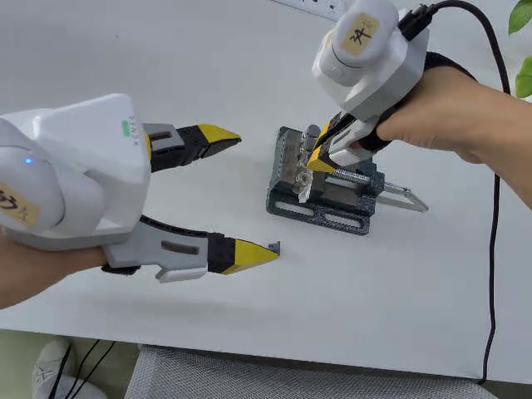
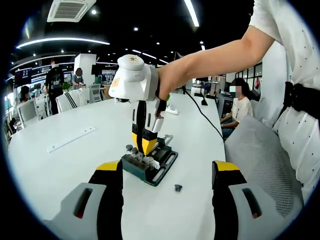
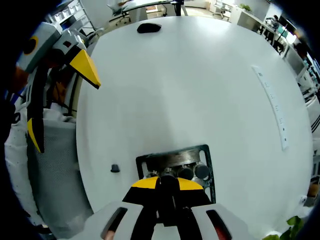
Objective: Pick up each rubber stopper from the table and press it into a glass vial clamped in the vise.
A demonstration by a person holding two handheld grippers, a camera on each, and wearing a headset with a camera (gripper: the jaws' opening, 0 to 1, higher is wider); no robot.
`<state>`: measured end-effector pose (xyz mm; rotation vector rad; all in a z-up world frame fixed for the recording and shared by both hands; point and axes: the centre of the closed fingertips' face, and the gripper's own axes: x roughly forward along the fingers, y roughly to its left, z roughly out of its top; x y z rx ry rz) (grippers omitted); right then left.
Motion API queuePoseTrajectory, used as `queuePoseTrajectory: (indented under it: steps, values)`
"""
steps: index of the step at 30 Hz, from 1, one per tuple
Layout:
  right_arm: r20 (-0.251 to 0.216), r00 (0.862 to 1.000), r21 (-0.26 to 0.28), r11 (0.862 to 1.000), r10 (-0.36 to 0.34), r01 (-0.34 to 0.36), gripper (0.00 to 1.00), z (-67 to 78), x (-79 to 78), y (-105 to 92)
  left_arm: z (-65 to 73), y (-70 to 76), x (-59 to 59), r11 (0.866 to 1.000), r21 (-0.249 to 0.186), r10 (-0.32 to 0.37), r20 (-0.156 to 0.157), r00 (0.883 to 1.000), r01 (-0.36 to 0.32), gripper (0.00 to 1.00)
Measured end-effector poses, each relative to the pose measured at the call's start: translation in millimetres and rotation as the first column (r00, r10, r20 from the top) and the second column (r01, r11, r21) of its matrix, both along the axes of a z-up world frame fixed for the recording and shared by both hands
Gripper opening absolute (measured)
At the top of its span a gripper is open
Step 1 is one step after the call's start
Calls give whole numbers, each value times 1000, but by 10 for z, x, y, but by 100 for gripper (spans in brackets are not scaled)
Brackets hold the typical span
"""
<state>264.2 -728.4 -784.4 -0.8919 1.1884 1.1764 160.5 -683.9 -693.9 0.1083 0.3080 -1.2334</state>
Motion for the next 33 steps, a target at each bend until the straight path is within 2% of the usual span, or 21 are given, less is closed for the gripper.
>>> queuePoseTrajectory:
  steps: [18,25,30,33]
  values:
    - [19,1000,18,1000,-12,12,8,67,12,-10,-7,-14,-8,1000,-5,-5,-5,1000,5,71]
    - [14,999,42,998,-36,35,8,69,1,-34,-9,-14,-5,1000,-3,-5,-4,1000,5,70]
    - [32,999,56,998,-42,40,4,89,35,-73,-12,-20,-10,1000,0,-7,-4,1000,7,70]
    - [23,999,69,996,-49,47,0,87,38,-90,-3,-32,-11,1000,-4,-8,-5,1000,8,70]
